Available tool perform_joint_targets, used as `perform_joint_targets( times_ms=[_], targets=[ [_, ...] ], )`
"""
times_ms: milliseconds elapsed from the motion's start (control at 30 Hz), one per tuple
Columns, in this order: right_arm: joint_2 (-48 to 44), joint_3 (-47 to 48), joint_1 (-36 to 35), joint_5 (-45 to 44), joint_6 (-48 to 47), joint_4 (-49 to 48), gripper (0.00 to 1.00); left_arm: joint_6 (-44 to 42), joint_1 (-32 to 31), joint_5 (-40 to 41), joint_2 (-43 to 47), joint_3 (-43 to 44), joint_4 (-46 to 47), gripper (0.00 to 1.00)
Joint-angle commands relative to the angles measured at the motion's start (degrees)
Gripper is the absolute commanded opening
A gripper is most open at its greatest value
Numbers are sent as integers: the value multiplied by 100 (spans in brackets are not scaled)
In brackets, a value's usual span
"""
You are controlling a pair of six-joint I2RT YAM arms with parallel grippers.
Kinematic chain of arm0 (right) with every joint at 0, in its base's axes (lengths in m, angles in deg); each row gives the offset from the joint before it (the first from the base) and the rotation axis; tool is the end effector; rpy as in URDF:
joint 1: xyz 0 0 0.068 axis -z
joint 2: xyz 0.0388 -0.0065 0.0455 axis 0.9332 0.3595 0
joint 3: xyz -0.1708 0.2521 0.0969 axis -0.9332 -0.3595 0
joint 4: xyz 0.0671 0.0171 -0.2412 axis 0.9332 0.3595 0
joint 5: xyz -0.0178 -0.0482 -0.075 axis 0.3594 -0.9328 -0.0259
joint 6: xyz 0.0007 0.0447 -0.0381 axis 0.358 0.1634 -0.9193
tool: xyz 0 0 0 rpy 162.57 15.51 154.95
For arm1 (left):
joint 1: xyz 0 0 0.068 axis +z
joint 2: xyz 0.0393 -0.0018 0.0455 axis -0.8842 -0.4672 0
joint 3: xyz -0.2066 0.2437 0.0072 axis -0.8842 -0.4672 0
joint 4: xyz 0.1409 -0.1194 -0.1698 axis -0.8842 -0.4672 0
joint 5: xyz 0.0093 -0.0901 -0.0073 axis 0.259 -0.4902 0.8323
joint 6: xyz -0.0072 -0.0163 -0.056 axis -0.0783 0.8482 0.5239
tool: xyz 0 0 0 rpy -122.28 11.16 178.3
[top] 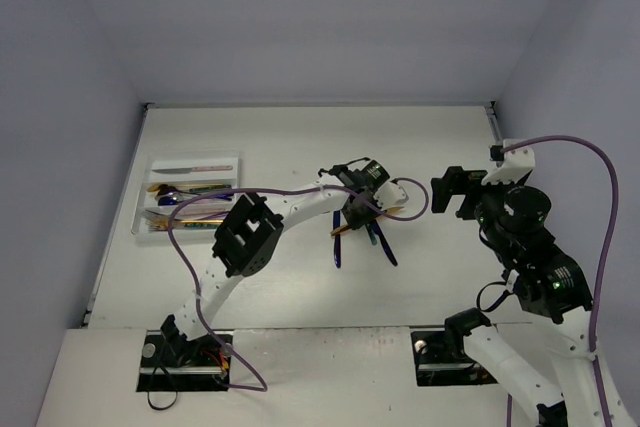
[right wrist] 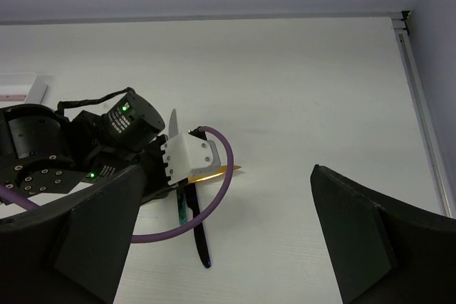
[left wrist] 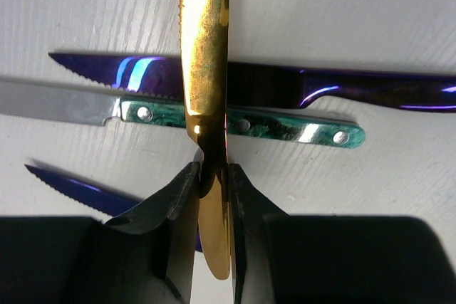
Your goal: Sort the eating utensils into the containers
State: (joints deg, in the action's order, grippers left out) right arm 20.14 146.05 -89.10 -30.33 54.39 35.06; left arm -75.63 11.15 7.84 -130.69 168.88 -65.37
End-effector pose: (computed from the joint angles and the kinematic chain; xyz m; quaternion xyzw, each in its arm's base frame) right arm 0.0785 0.0231 0.4535 -0.0324 0.7102 0.1263 0.6918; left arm 0.3239 -0.4132 0.2168 0.5176 0.8127 -0.1746 0.2030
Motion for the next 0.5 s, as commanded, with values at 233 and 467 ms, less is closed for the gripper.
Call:
perform_joint_targets(
  times_ms=[233,467],
  targets=[
    [45,486,39,-106,-78,-307,100,1086,485,54,1597,-559,413,0],
    [189,501,39,-159,-215,-321,100,3237,1745,285,2930,-1969,1898,0]
  ],
)
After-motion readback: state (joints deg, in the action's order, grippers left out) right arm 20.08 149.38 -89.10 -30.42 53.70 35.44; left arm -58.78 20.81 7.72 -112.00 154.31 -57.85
